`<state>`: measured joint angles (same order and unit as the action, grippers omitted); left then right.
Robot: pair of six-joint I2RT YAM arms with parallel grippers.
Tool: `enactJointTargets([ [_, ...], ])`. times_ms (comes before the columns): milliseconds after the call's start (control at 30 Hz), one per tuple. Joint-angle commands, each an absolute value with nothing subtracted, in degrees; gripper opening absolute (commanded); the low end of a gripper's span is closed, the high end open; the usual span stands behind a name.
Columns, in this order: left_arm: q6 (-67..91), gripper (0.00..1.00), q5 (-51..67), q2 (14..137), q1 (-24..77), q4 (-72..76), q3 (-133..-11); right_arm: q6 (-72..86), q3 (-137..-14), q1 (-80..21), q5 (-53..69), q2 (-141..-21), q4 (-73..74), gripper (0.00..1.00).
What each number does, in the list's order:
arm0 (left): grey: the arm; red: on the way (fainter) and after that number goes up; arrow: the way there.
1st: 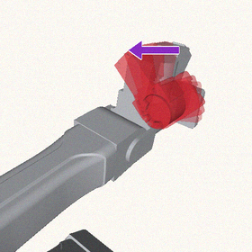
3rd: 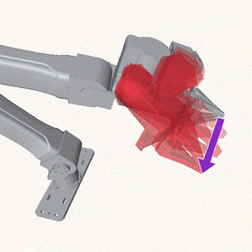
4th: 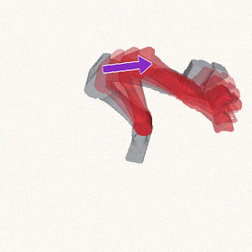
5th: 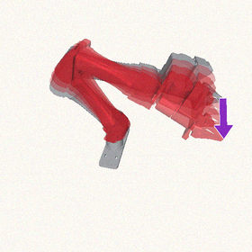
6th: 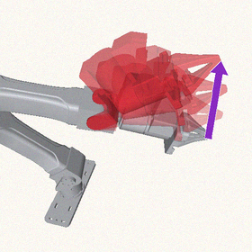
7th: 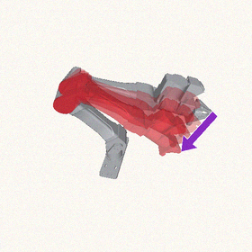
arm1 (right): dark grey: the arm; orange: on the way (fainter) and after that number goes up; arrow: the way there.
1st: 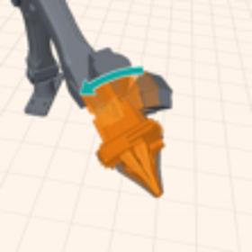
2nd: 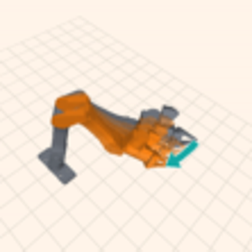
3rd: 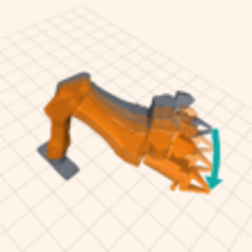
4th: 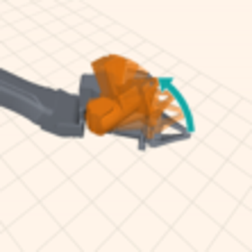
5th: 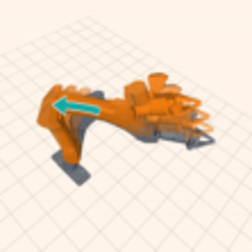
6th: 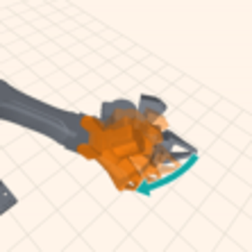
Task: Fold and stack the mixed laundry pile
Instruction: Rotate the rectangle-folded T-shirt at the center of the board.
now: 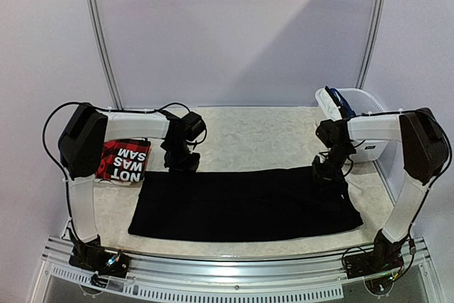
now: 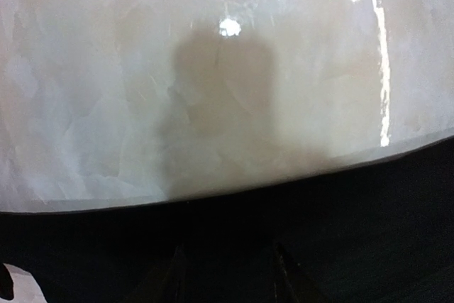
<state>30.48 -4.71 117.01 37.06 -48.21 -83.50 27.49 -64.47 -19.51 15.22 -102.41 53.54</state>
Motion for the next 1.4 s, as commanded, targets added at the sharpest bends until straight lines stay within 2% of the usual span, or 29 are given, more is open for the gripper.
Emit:
enactJointTargets([
  [0, 29.65, 0.39, -4.81, 117.39, 37.79, -49.74, -81.72, 28.72, -64.98, -20.78, 15.00, -106.43, 51.73, 0.29],
  [200, 30.47, 0.38, -5.38, 115.40, 37.71, -50.00, -76.48, 28.36, -68.48, -20.83, 15.55, -112.62, 50.62, 0.29],
  [400, 32.13, 0.37, -5.87, 111.76, 37.55, -49.83, -69.99, 26.54, -77.32, -20.82, 15.56, -119.88, 52.07, 0.28],
  [867, 38.75, 0.35, 2.46, 102.71, 38.86, -48.61, -58.65, 25.60, -111.74, -21.79, 23.52, -140.88, 59.34, 0.26],
  [1100, 42.25, 0.34, 8.00, 104.23, 42.85, -48.84, -60.67, 29.80, -127.57, -21.85, 32.04, -150.38, 58.71, 0.25],
  [1367, 43.92, 0.34, 14.74, 114.62, 50.48, -49.32, -73.39, 41.20, -136.99, -21.71, 41.50, -158.78, 45.73, 0.24],
])
